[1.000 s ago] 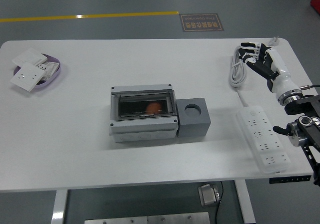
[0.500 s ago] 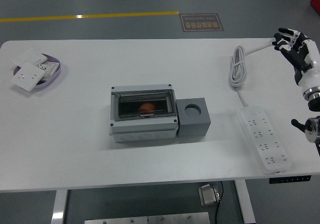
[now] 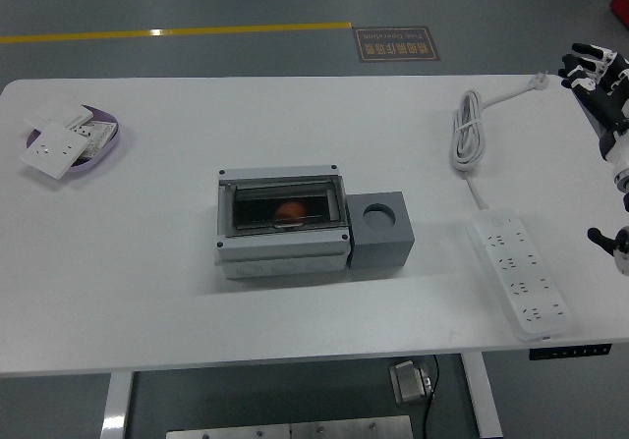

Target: Pick up the cylinder from the cube,place it in the box,flap close box

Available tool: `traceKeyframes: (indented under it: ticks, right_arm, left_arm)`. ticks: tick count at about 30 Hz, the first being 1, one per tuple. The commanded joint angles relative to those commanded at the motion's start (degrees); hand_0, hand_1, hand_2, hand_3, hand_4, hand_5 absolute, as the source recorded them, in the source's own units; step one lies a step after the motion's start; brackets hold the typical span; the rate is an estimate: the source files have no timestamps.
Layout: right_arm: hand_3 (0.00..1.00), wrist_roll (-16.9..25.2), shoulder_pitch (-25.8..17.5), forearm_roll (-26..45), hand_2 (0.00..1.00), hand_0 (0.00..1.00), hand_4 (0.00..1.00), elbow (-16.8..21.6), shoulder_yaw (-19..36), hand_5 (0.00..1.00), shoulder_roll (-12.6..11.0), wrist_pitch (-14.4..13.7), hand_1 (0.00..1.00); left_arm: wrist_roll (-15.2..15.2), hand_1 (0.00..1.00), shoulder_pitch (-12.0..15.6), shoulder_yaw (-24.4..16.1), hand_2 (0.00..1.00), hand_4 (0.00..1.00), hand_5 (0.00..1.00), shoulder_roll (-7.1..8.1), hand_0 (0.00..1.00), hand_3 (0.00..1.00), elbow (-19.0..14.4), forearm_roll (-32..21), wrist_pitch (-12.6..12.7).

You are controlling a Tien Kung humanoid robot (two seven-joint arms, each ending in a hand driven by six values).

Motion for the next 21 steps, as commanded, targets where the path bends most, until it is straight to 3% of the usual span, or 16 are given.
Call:
traceKeyframes:
  ticks: [21]
  right_arm:
    - [0.662,-0.08,3.14,1.26,0.652,0.685,0.717,-1.17,-3.94,0.283,0.48,0.58,0.64]
  left_arm:
    - [-0.15,0.613,-0.19,0.21,0.574,0.703,0.22,-0.48,0.568,0.591,-0.07,-0.37,0.03]
